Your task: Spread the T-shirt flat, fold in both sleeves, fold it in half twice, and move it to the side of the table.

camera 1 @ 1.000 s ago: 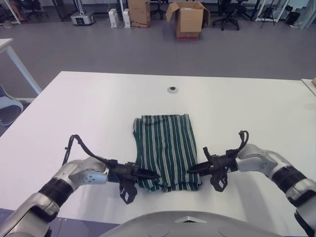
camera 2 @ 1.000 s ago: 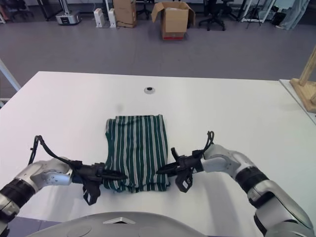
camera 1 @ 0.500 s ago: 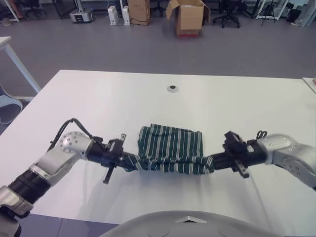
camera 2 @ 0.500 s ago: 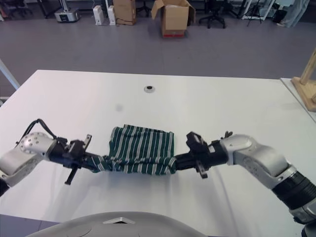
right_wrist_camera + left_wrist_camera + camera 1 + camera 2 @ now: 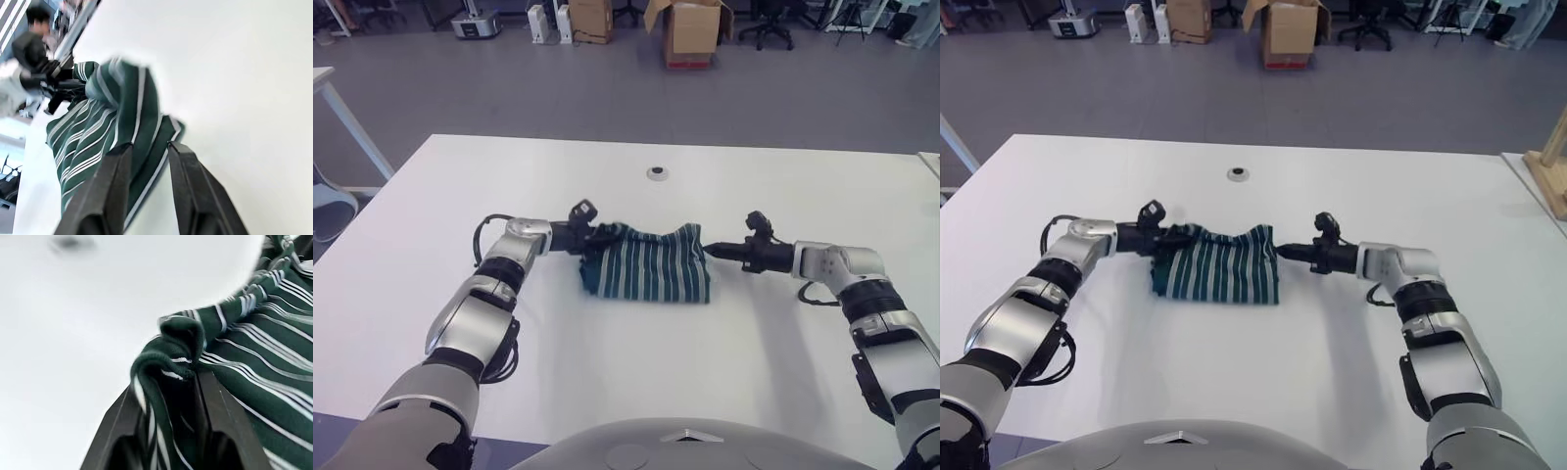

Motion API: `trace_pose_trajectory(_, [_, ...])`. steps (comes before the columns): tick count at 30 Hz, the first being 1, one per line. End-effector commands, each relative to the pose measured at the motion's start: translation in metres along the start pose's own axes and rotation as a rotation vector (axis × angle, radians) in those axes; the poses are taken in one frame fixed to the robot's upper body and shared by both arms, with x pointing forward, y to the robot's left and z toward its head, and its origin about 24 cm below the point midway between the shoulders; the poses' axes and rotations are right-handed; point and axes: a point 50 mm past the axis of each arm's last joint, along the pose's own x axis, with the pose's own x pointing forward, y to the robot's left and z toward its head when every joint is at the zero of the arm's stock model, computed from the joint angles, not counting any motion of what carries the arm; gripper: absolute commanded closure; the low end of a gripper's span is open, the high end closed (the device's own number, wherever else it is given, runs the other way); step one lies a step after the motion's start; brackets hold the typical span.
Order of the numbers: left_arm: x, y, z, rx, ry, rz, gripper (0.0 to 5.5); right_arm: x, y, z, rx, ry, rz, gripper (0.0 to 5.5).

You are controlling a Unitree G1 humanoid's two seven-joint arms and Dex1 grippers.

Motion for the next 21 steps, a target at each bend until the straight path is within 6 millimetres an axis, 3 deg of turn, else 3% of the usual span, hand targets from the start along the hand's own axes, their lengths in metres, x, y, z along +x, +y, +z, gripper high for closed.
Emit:
trace_pose_trajectory(1, [0.008,-0.015,0.053,0.432,-0.28,-0.009,4.48,-0.001,0.008,0.017,-0.026,-0.12,-0.009,4.19])
trace_pose_trajectory(2, [0.011,-0.022,0.06,0.549,-0.298,-0.019,4.48,-0.001,0.01,0.019,-0.029,-0.132,-0.002,4.19])
trace_pose_trajectory(5, [0.02,-0.016,0.056,0.595,-0.197,0.044,4.48,0.003,0.016,0.022,-0.048,-0.144,0.014,4.19])
trace_pose_trajectory(11, [-0.002,0.018,0.003,0.243,0.099,0.237,3.69,0.006,0.021,0.016,-0.062,-0.15,0.038,4.12])
trace_pose_trajectory(14, [-0.004,0.033,0.029,0.321,0.015,0.392,3.63,0.005,0.022,0.012,-0.056,-0.149,0.045,4.12])
trace_pose_trajectory(15, [0.001,0.03,0.041,0.362,-0.047,0.373,3.63,0.004,0.022,0.01,-0.055,-0.147,0.045,4.12])
trace_pose_trajectory(17, [0.022,-0.003,0.054,0.427,-0.209,0.116,3.63,0.005,0.022,0.008,-0.054,-0.143,0.046,4.12])
trace_pose_trajectory(19, [0.037,-0.032,0.044,0.446,-0.22,-0.105,3.63,0.005,0.023,0.006,-0.053,-0.141,0.047,4.12])
trace_pose_trajectory(21, [0.039,-0.043,0.019,0.377,-0.106,-0.227,3.63,0.006,0.023,0.005,-0.057,-0.135,0.051,4.12])
